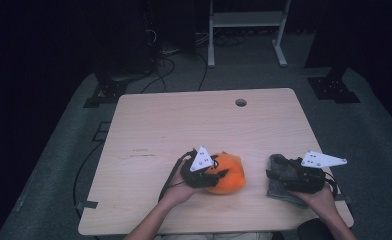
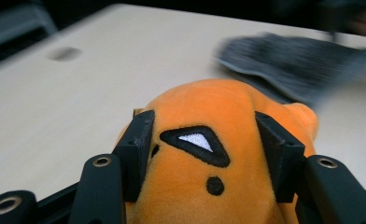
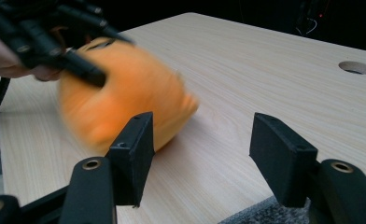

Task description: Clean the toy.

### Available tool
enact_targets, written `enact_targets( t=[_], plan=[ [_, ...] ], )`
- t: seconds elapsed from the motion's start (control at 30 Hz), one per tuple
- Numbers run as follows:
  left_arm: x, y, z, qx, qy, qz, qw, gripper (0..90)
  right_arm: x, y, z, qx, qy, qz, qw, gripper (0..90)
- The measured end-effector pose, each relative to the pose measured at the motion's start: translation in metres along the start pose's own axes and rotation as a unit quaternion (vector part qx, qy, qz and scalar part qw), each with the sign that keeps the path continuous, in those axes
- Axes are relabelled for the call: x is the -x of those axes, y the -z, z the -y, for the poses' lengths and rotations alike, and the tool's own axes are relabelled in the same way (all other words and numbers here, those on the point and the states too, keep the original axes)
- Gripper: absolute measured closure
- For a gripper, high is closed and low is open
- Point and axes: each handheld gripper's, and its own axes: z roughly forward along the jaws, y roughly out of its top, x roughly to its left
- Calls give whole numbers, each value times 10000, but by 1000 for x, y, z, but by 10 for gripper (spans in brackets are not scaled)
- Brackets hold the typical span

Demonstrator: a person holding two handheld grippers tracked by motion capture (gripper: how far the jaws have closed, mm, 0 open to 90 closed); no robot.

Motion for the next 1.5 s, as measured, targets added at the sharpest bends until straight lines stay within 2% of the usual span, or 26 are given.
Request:
enact_targets(
  t=[0.03,0.1,0.13,0.17,0.2,0.23,0.3,0.4,0.5,0.83,1.23,1.5],
  plan=[
    [-10,-4,1,134,121,-305,9994,447,2,0,0,7,-9,16,10000,387],
    [-15,-7,2,159,176,-383,9990,434,3,-1,1,-5,-43,28,10000,385],
    [-21,-15,7,-8,287,-355,9990,418,4,-1,2,-15,-67,38,10000,385],
    [-21,-15,7,-8,287,-355,9990,386,6,-1,2,-18,-64,37,10000,384],
    [-23,-18,11,-47,378,-299,9988,350,6,-1,3,-32,-92,43,9999,383],
    [-24,-16,10,-5,448,-291,9986,324,6,-1,3,-32,-89,50,9999,382],
    [-24,-15,10,-28,446,-296,9986,235,7,-1,3,-34,-94,61,9999,381],
    [-25,-7,8,12,487,-361,9982,192,8,0,4,-53,-120,84,9999,377],
    [-27,6,11,20,503,-460,9977,175,10,0,5,-55,-140,140,9998,375],
    [-30,35,24,94,631,-585,9962,149,14,-1,7,-111,-232,240,9994,367],
    [-33,61,37,88,695,-722,9949,137,15,0,8,-106,-234,276,9993,359],
    [-36,72,44,59,766,-782,9940,130,15,1,9,-126,-275,312,9991,352]
  ],
)
